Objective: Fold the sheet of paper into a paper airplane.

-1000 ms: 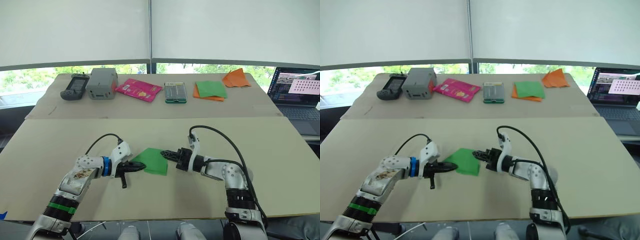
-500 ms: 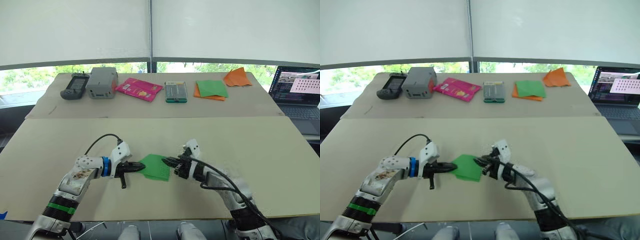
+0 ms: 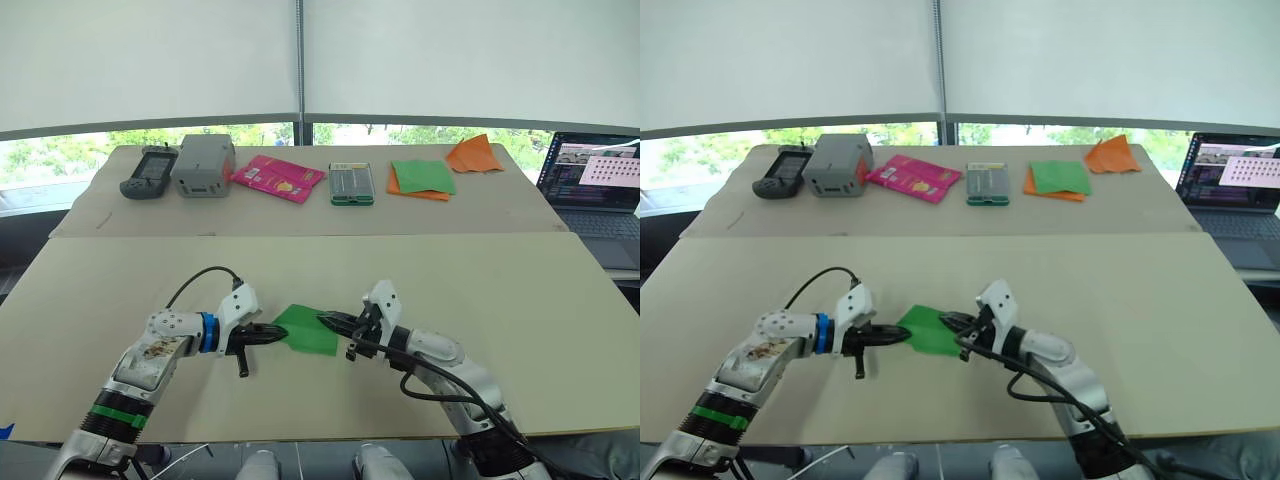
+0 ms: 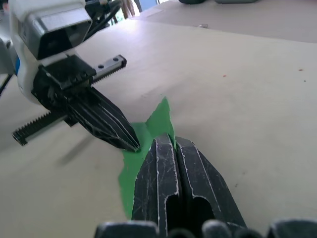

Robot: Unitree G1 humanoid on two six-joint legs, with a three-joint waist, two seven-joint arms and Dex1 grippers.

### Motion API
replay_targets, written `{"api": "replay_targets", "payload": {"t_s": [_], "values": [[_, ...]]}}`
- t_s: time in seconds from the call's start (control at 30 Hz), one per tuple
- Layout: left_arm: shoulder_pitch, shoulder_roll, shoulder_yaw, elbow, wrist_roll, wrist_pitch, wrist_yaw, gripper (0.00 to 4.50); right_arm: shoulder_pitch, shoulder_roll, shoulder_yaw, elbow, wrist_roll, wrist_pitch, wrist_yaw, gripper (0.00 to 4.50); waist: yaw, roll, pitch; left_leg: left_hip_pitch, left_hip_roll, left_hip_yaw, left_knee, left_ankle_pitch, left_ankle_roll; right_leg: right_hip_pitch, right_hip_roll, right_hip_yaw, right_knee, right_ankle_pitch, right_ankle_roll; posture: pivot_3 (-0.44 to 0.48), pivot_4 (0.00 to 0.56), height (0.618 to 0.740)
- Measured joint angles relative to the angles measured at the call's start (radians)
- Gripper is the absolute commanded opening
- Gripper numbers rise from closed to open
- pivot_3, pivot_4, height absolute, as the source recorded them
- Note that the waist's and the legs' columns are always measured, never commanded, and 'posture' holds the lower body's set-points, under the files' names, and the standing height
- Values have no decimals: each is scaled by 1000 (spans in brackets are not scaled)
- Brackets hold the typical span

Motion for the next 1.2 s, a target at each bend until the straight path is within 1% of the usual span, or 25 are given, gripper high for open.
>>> {"api": "replay_targets", "payload": {"t_s": [0.1, 0.3, 0.47, 0.6, 0.7, 0.9, 1.03, 1.2], "values": [[0, 11, 0, 0, 2, -1, -2, 0, 13, -8, 23, 1, -33, -32, 6, 36, 0, 0, 0, 0, 0, 0, 0, 0, 0, 0, 0, 0, 0, 0, 0, 0, 150, 740], [8, 16, 0, 0, 4, -10, -2, 0, 19, -76, 119, 5, -170, -215, 54, 36, 1, 0, 0, 0, 0, 0, 0, 0, 0, 0, 0, 0, 0, 0, 0, 0, 150, 740], [14, 20, 0, 0, 7, -23, -1, 0, 24, -99, 150, 2, -227, -306, 80, 36, 0, -1, 0, 1, 0, 0, 0, 0, 0, 0, 0, 0, 0, 0, 0, 0, 150, 740], [16, 22, 0, -3, 7, -25, -1, 0, 23, -140, 214, 3, -314, -365, 104, 36, 1, -1, 0, 1, 0, 0, 0, 0, 0, 0, 0, 0, 0, 0, 0, 0, 150, 740], [19, 26, 0, -9, 7, -26, 1, 0, 22, -145, 243, 8, -368, -380, 100, 36, 2, -1, 0, 1, 0, 0, 0, 0, 0, 0, 0, 0, 0, 0, -1, 0, 150, 740], [28, 53, 5, -30, -2, -11, -2, 0, 21, -137, 252, 14, -422, -386, 86, 36, 2, -2, 1, 1, 0, 0, 0, 0, 0, 0, 0, 0, 0, 0, -1, 0, 150, 740], [23, 99, 63, -45, -59, 53, -27, 0, 21, -131, 252, 16, -430, -367, 85, 36, 1, -3, 1, 1, 0, 0, 0, 0, 0, 0, 0, 0, 0, 0, -1, 0, 150, 740], [12, 144, 113, -46, -133, 119, -90, 0, 21, -124, 251, 17, -429, -354, 86, 36, 0, -3, 1, 2, 0, 0, 0, 0, 0, 0, 0, 0, 0, -1, -1, 0, 150, 740]]}}
